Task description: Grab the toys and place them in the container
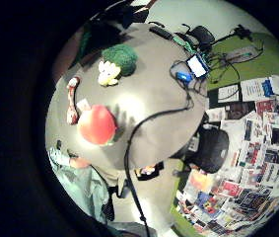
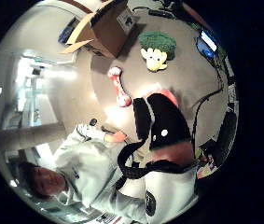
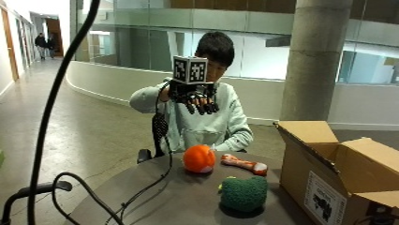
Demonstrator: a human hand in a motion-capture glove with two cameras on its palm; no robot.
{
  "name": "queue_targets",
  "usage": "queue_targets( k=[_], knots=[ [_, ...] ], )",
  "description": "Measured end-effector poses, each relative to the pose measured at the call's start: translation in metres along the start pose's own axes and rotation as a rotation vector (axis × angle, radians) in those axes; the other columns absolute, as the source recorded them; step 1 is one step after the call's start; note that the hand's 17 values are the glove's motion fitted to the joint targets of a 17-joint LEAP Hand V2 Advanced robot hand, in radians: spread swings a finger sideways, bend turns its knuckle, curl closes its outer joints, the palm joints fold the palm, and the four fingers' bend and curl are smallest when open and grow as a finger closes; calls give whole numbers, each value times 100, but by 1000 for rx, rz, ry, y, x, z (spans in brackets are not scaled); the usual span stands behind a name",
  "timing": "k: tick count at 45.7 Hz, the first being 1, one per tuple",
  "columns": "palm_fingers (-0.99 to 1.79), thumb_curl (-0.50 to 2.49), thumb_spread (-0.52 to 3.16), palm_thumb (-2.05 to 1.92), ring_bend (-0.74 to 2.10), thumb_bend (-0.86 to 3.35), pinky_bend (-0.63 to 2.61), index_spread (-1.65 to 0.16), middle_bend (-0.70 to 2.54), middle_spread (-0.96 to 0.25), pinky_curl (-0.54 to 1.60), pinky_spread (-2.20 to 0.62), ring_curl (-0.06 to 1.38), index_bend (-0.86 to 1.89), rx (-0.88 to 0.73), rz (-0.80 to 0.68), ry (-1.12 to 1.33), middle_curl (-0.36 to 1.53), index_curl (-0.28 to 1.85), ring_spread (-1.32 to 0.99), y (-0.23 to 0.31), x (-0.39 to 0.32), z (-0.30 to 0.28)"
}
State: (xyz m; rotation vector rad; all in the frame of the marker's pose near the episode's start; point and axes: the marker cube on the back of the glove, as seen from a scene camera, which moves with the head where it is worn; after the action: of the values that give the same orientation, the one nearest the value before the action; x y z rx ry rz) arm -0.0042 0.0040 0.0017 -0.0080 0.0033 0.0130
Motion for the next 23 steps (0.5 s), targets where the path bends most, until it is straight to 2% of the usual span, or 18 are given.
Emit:
queue_targets(
  k=[10,18,23],
  knots=[
    [17,7,105,11,26,11,50,-21,19,-2,18,-1,8,17,-12,-10,-7,10,11,-7,5,-8,14],
    [14,12,129,10,29,11,53,-25,20,-2,21,-2,10,17,-29,-36,-36,15,16,-8,4,-11,33],
    [7,14,136,7,30,9,58,-26,18,-3,25,-1,12,14,-73,-46,-44,18,17,-8,4,-14,73]
  ],
)
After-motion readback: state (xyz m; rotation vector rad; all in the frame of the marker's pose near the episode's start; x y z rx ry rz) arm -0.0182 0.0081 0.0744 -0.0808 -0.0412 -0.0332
